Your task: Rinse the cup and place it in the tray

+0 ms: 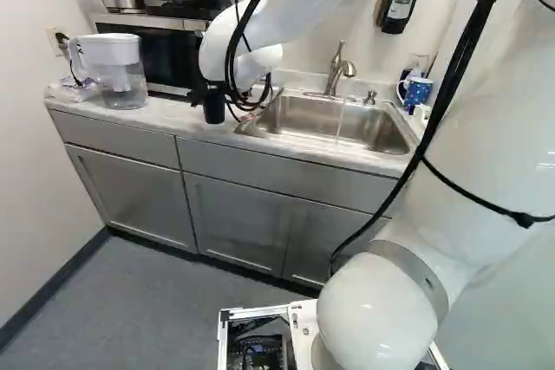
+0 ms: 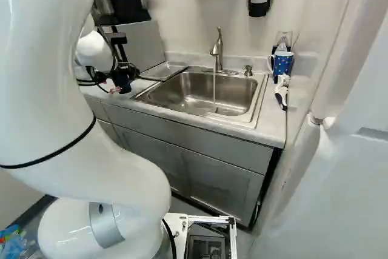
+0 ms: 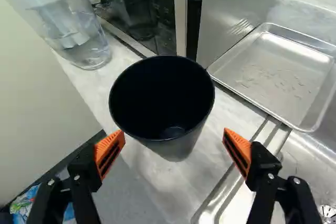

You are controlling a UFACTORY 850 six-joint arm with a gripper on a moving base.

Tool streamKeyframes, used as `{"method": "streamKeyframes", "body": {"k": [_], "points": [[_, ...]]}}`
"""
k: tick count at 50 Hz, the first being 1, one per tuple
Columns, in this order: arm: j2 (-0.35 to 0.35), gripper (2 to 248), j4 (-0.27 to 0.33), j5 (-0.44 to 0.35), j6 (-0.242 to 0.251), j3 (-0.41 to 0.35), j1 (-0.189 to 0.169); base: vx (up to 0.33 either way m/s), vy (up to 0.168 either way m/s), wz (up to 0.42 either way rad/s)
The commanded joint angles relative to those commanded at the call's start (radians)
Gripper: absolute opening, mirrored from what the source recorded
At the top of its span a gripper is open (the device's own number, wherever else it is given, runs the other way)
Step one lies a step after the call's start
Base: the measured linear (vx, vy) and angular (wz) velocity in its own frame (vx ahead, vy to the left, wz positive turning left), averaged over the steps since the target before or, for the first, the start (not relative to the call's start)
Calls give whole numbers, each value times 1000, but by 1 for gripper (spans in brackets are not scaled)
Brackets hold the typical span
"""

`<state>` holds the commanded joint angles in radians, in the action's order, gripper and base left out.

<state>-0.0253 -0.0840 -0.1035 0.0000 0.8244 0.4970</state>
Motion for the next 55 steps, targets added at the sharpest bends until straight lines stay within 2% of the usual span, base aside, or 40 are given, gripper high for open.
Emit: {"method": "streamKeyframes", "body": {"k": [35,55], "points": [[11,247,0,-201,0,-70,21,0,0,0],[50,247,0,-318,0,-77,21,0,0,0]]}}
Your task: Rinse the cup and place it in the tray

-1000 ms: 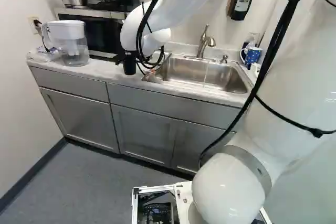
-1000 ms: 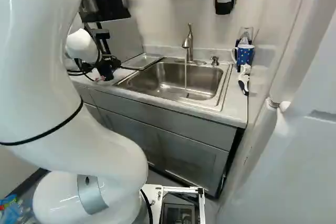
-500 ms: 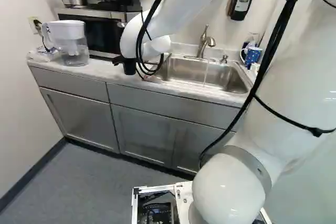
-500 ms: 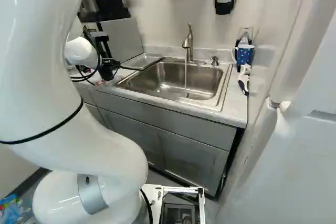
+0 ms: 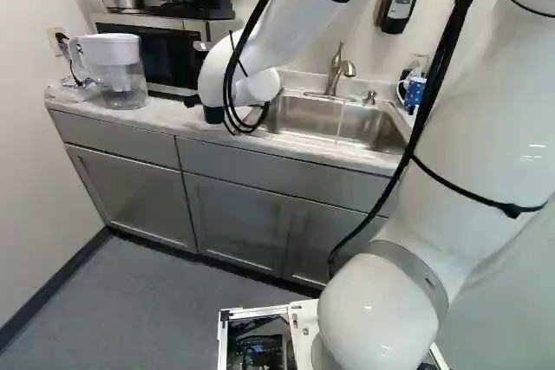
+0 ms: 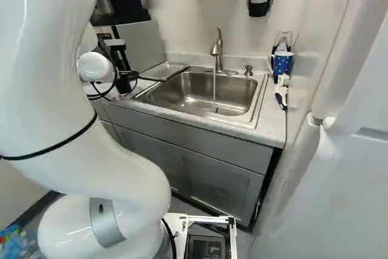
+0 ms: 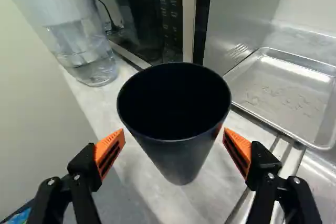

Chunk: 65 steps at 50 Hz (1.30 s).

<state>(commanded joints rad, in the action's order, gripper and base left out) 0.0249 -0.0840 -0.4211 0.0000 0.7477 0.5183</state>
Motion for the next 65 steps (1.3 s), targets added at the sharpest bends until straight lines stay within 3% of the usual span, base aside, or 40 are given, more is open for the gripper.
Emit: {"method": "streamKeyframes", "body": {"k": [28,50,65], "points": [[41,247,0,-163,0,-22,5,0,0,0],[21,247,0,-289,0,-43,12,0,0,0],[18,247,0,-297,0,-47,13,0,0,0]]}}
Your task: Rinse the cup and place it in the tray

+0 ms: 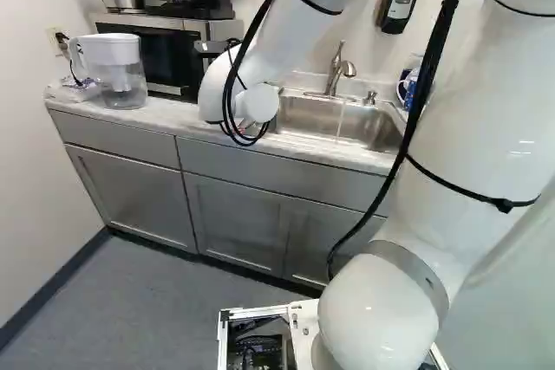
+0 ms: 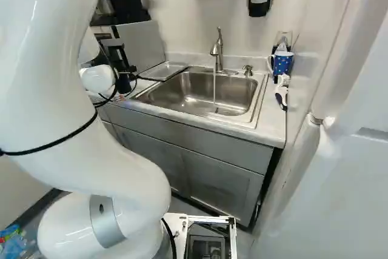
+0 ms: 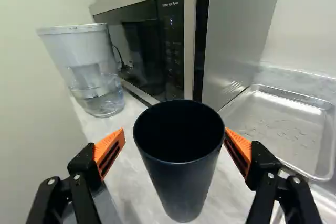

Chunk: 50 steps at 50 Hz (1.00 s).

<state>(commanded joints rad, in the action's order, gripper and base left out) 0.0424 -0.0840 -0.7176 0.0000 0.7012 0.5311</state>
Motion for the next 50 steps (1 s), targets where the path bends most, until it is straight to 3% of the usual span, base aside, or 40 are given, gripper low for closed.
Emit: {"method": "streamKeyframes", "body": {"k": [27,50], "points": [[0,247,0,3,0,0,0,0,0,0],[0,247,0,66,0,0,0,0,0,0]]}}
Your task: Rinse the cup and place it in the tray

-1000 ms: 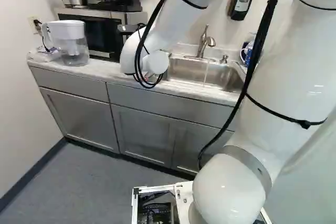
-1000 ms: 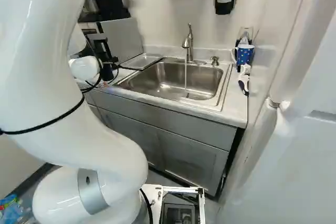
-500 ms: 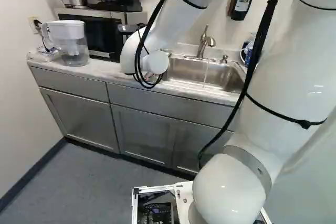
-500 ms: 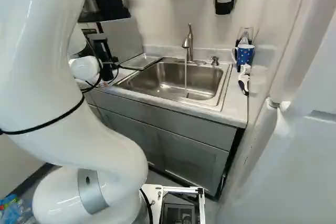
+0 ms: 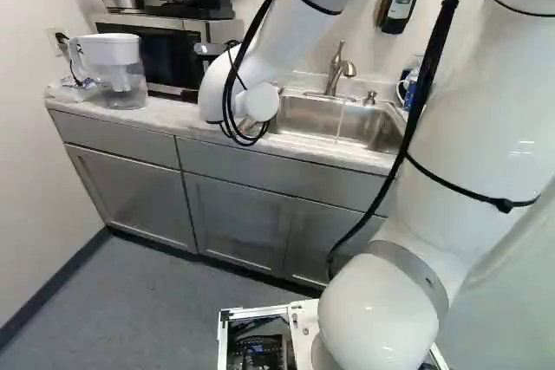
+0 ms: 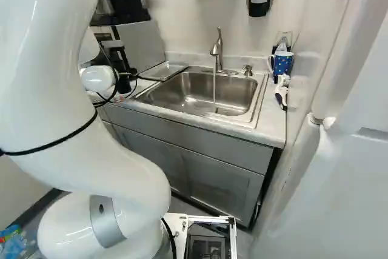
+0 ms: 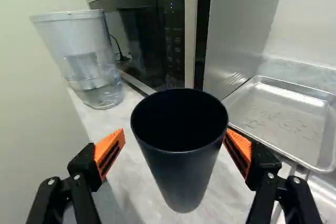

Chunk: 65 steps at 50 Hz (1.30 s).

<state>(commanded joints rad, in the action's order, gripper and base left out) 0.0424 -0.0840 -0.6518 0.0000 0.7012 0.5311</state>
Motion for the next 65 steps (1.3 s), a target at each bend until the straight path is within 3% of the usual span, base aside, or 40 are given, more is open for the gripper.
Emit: {"method": "streamKeyframes", "body": {"k": [26,27,31,32,37,38,42,43,53,65], "points": [[-12,247,0,9,0,-12,-6,0,0,0],[-12,218,0,9,0,-12,-6,0,0,0],[-12,218,0,9,0,-12,-6,0,0,0],[-12,179,0,9,0,-12,-6,0,0,0],[-12,179,0,9,0,-12,-6,0,0,0],[-12,141,0,9,0,-12,-6,0,0,0],[-12,141,0,9,0,-12,-6,0,0,0],[-12,126,0,9,0,-12,-6,0,0,0],[-15,126,0,9,0,-14,-8,0,0,0],[-42,126,0,9,0,-20,-39,0,0,0]]}}
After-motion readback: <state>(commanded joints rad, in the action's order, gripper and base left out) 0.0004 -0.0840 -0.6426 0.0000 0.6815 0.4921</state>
